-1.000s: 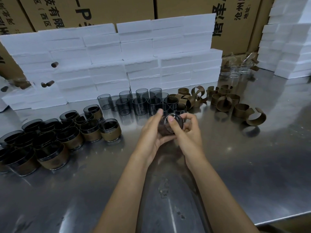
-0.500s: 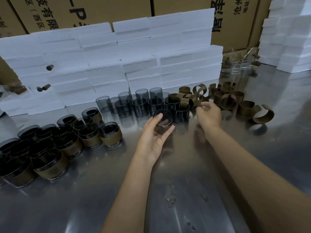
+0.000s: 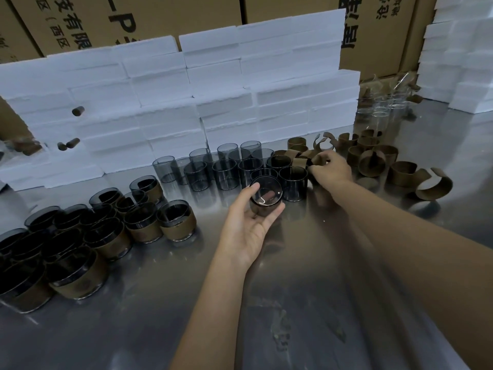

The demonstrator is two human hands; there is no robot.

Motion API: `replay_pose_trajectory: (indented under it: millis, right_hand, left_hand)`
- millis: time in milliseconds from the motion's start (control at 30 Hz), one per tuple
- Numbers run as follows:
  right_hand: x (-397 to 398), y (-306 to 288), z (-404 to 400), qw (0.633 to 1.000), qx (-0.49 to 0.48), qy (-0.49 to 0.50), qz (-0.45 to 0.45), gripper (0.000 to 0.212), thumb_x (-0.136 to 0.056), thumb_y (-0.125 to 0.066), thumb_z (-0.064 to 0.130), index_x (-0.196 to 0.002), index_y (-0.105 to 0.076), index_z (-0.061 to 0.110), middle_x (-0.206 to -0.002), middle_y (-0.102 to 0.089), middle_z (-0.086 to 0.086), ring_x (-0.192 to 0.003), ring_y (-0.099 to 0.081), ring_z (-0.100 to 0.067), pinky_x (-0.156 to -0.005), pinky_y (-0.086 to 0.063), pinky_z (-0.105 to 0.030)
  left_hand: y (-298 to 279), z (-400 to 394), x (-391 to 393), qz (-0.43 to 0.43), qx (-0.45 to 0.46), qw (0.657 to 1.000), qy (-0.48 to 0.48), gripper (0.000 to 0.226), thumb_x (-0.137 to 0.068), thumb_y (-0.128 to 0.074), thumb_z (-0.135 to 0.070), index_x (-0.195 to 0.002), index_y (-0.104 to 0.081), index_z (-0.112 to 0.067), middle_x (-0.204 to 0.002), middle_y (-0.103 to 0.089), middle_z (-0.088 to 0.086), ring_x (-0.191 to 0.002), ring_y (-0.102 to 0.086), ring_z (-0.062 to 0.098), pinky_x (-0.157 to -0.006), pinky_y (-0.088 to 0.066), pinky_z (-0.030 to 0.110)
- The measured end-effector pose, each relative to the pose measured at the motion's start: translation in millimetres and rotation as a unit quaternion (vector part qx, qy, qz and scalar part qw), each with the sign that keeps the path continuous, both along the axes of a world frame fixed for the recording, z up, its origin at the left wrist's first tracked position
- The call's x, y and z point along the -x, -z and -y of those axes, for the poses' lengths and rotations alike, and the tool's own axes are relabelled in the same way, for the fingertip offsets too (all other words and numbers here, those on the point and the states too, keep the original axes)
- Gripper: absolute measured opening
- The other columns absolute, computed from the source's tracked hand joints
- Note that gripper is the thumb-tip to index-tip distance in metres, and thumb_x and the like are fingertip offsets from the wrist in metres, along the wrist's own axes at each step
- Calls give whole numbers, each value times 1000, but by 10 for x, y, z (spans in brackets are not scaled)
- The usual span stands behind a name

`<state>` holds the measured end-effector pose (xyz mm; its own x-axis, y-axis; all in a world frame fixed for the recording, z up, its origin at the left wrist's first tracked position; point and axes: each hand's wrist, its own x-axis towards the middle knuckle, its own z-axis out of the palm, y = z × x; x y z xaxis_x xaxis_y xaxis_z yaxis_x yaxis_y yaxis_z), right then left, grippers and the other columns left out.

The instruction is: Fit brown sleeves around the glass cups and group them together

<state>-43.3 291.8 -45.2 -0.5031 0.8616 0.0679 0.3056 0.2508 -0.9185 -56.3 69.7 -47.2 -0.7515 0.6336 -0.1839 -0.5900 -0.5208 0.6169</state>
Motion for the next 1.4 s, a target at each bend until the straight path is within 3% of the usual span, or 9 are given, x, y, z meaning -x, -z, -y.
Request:
replay_pose_trajectory:
  millis: [233, 467, 533, 667, 867, 933, 1067, 1200, 1400]
  right_hand:
    - [-212, -294, -112, 996, -17, 3, -92, 13, -89, -73, 22, -92, -61, 25, -91, -68, 3, -98, -67, -22, -90, -54, -36]
    - [-660, -700, 236, 988, -85, -120, -55, 17, -100, -56, 23, -94, -72, 19, -54, -68, 7, -56, -62, -6, -62, -52, -25]
    - [-773, -723, 457, 975, -123, -185, -27, 25, -100, -54, 14, -86, -75, 13, -63, -73, 3, -64, -70, -12, -65, -55, -29]
    - [-872, -638, 848, 933, -244, -263, 18, 28, -101, -55, 14, -119, -76, 19, -111, -78, -1, -107, -70, -20, -97, -53, -35]
    - [-920, -498, 1062, 893, -374, -230, 92, 39, -102, -52, 25, -138, -63, 36, -111, -77, 4, -97, -67, -22, -64, -39, -27]
    - [-941, -481, 1076, 907, -347, -229, 69, 37, -102, -53, 26, -135, -65, 37, -107, -77, 8, -96, -68, -17, -62, -41, -25]
    - [-905, -422, 1116, 954, -177, -240, -35, 30, -100, -61, 31, -129, -71, 33, -115, -72, 8, -108, -65, -9, -97, -51, -35]
    - [-864, -330, 1246, 963, 87, -214, -136, 48, -82, -67, 63, -123, -68, 39, -115, -63, 11, -100, -63, 1, -83, -48, -23]
    - [-636, -75, 1468, 940, 226, -221, -129, 87, -61, -57, 94, -122, -69, 33, -122, -72, 8, -118, -65, -12, -110, -47, -43]
  left_hand:
    - [-7, 12, -6, -10, -1, 1000, 4, 17, -91, -72, -9, -106, -63, -5, -96, -75, 23, -94, -77, 29, -74, -64, 41]
    - [-26, 34, -53, -29, 1, 1000, 3, 15, -90, -73, -13, -102, -67, -6, -96, -77, 19, -91, -78, 27, -74, -64, 40]
    - [-40, 31, -80, -46, 24, 999, -1, 14, -92, -72, -19, -101, -69, -9, -96, -77, 16, -90, -77, 24, -72, -64, 40]
    - [-70, 48, -162, -112, 77, 991, 20, 52, -82, -76, -45, -120, -70, -9, -110, -76, 16, -102, -76, 24, -78, -63, 39]
    - [-78, 129, -276, -193, 118, 974, 28, 77, -71, -84, -49, -132, -62, -8, -128, -67, 19, -108, -73, 24, -80, -61, 35]
    - [-81, 132, -280, -202, 116, 972, 18, 80, -70, -87, -42, -135, -60, -5, -128, -65, 21, -106, -71, 24, -81, -61, 37]
    - [-108, 129, -255, -188, 102, 977, 4, 76, -77, -84, -34, -139, -56, 1, -129, -64, 24, -110, -69, 28, -91, -60, 47]
    - [-109, 132, -234, -170, 99, 980, 3, 68, -79, -80, -33, -137, -60, -1, -136, -62, 27, -124, -65, 37, -101, -55, 53]
    - [-105, 168, -213, -171, 122, 978, -5, 63, -74, -84, -36, -126, -68, -4, -121, -72, 18, -114, -71, 29, -78, -62, 39]
